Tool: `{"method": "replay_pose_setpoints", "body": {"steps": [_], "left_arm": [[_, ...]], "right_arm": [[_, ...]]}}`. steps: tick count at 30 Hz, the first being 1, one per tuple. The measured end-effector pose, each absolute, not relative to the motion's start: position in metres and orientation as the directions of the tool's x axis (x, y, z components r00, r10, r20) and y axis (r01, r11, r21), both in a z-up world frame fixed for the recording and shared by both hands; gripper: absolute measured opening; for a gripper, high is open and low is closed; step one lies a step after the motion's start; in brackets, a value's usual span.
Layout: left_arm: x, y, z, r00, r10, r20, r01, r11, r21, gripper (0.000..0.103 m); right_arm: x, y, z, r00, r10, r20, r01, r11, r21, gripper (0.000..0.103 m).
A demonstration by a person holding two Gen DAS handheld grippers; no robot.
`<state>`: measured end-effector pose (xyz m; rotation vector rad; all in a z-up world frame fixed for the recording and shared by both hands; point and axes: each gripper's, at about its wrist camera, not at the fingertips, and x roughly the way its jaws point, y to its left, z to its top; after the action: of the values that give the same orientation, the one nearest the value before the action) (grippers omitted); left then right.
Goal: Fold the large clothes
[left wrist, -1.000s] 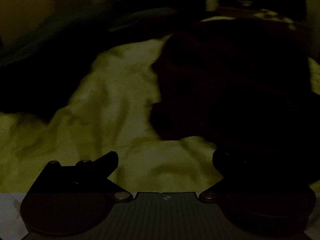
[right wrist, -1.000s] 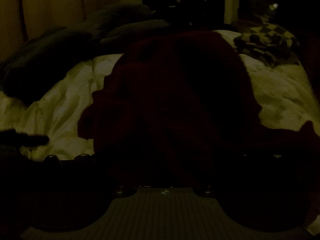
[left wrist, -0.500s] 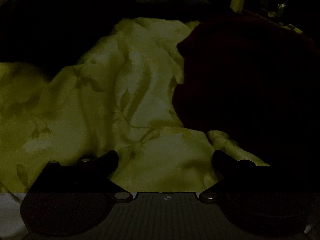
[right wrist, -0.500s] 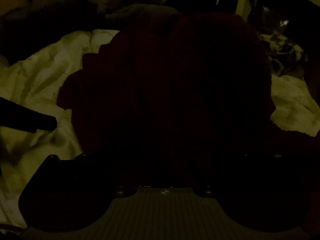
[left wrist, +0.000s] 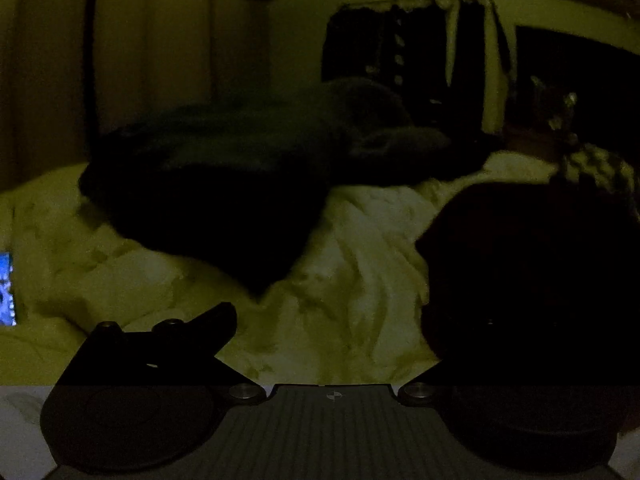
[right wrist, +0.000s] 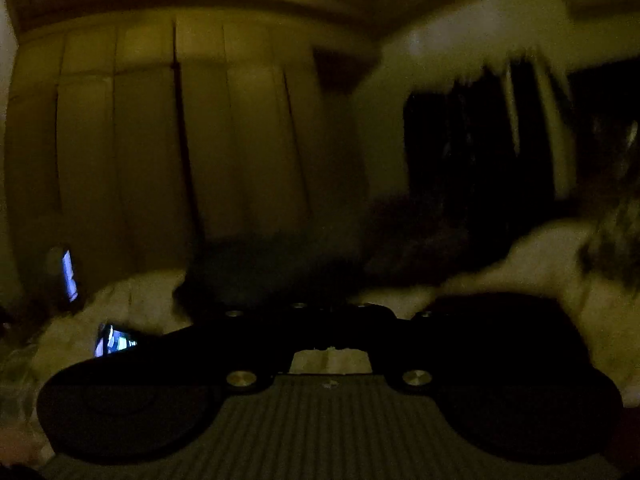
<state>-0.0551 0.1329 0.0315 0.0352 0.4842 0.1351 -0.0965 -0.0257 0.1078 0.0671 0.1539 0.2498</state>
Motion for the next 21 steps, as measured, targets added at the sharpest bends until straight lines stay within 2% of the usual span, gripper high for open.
{"method": "replay_pose_setpoints", "body": {"steps": [2,3,4,5,7,9,10,13,15,16,18,19,20,21], "left_arm": [[-0.051,0.13,0.023,0.854,0.093,-0.511,-0.079,0.996,0.049,0.103],[-0.052,0.129,0.021,0.845,0.071,-0.531,-0.061,0.997,0.036,0.103],[-0.051,0.127,0.019,0.835,0.047,-0.549,-0.041,0.999,0.023,0.103],[-0.049,0.124,0.017,0.827,0.028,-0.561,-0.02,1.0,0.019,0.103],[-0.051,0.119,0.016,0.83,0.032,-0.557,-0.009,0.999,0.043,0.103],[-0.05,0.118,0.012,0.83,0.032,-0.557,-0.002,0.998,0.055,0.103],[-0.048,0.118,0.009,0.823,0.024,-0.567,0.006,0.999,0.051,0.103],[-0.041,0.116,-0.001,0.797,0.022,-0.604,0.011,0.999,0.051,0.103],[-0.037,0.115,-0.004,0.787,0.027,-0.616,0.009,0.998,0.056,0.103],[-0.038,0.115,-0.004,0.784,0.028,-0.62,0.008,0.998,0.056,0.103],[-0.037,0.116,-0.005,0.779,0.028,-0.626,0.004,0.999,0.05,0.103],[-0.037,0.117,-0.005,0.778,0.028,-0.628,0.002,0.999,0.047,0.103],[-0.037,0.118,-0.004,0.778,0.028,-0.627,-0.002,0.999,0.043,0.103],[-0.038,0.119,-0.004,0.779,0.03,-0.626,-0.006,0.999,0.04,0.103]], "right_arm": [[-0.084,-0.037,0.099,0.963,0.167,-0.211,-0.152,0.985,0.088,0.101],[-0.073,-0.048,0.088,0.957,0.102,-0.271,-0.082,0.993,0.087,0.101],[-0.063,-0.061,0.074,0.944,0.032,-0.327,-0.006,0.997,0.081,0.089],[-0.054,-0.079,0.06,0.925,-0.045,-0.378,0.079,0.994,0.074,0.083],[-0.044,-0.123,0.039,0.869,-0.203,-0.452,0.289,0.949,0.13,0.084],[-0.044,-0.177,0.026,0.811,-0.299,-0.504,0.476,0.838,0.269,0.088],[-0.047,-0.198,0.02,0.798,-0.309,-0.518,0.518,0.791,0.326,0.092],[-0.049,-0.246,-0.003,0.781,-0.281,-0.558,0.569,0.688,0.451,0.093],[-0.041,-0.251,-0.015,0.761,-0.277,-0.586,0.58,0.696,0.424,0.094],[-0.032,-0.244,-0.018,0.744,-0.296,-0.599,0.586,0.721,0.371,0.09],[-0.019,-0.227,-0.021,0.7,-0.338,-0.629,0.574,0.791,0.214,0.071],[-0.014,-0.224,-0.022,0.704,-0.334,-0.627,0.551,0.814,0.185,0.034],[-0.016,-0.221,-0.022,0.722,-0.298,-0.624,0.519,0.83,0.205,0.017],[-0.021,-0.222,-0.02,0.743,-0.274,-0.611,0.51,0.823,0.25,0.016]]}}
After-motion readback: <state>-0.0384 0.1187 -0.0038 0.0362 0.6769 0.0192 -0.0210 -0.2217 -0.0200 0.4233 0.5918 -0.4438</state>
